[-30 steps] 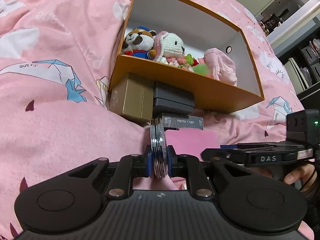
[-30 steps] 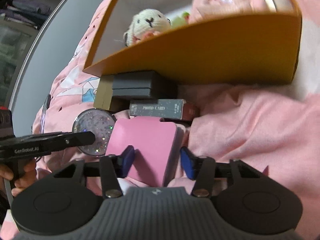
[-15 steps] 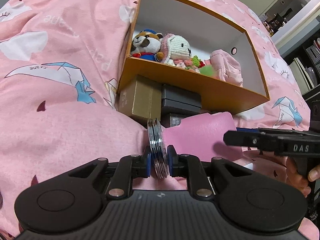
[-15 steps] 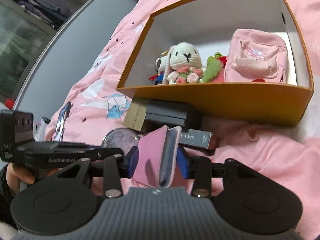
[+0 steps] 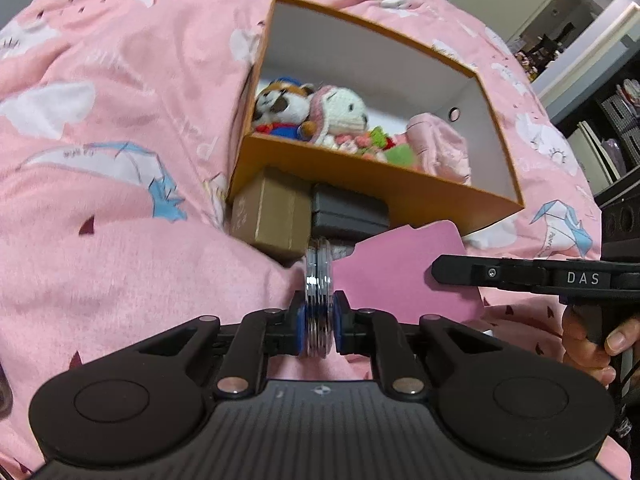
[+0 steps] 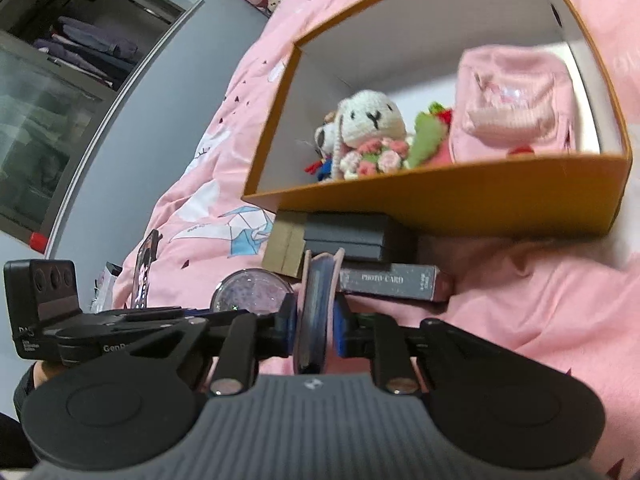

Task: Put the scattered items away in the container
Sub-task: 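Grasp the pink square card with the right tool while the left lifts the mirror, then carry the mirror and pink card over the container with both tools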

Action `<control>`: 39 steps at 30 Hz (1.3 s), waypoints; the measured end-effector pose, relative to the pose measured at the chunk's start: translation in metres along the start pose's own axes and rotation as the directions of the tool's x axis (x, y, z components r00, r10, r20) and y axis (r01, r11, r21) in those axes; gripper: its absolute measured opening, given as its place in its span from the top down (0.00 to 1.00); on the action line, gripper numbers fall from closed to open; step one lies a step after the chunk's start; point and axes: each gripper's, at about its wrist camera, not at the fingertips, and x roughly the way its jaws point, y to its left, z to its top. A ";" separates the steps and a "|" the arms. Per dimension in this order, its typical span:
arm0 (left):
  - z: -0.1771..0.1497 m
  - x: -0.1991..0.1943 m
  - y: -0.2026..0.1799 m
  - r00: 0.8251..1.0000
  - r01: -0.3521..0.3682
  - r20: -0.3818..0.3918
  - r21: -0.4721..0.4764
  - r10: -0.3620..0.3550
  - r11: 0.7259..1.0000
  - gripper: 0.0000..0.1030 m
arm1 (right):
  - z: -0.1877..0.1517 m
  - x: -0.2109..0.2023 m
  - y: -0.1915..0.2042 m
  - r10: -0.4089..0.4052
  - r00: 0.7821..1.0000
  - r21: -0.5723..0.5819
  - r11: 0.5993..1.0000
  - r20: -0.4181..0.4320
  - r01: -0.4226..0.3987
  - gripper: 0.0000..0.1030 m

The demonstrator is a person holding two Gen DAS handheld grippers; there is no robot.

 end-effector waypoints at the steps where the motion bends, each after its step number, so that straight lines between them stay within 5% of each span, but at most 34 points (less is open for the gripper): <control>1: 0.001 -0.002 -0.002 1.000 0.003 0.007 0.005 -0.003 1.000 0.86 | 0.001 -0.003 0.004 -0.005 1.000 -0.017 1.000 0.007 0.005 0.82; 19: 0.046 -0.032 -0.042 0.969 0.024 0.242 0.092 -0.046 0.995 0.86 | 0.044 -0.060 0.056 -0.051 0.968 -0.208 0.973 0.244 0.104 0.82; 26: 0.078 -0.027 -0.047 0.953 0.026 0.298 0.115 -0.060 0.993 0.86 | 0.073 -0.056 0.054 -0.065 0.948 -0.186 0.974 0.311 0.128 0.82; 39: 0.156 0.017 -0.021 0.953 -0.017 0.302 0.102 -0.014 0.995 0.86 | 0.130 -0.012 0.030 -0.155 0.897 -0.058 0.979 0.413 0.196 0.83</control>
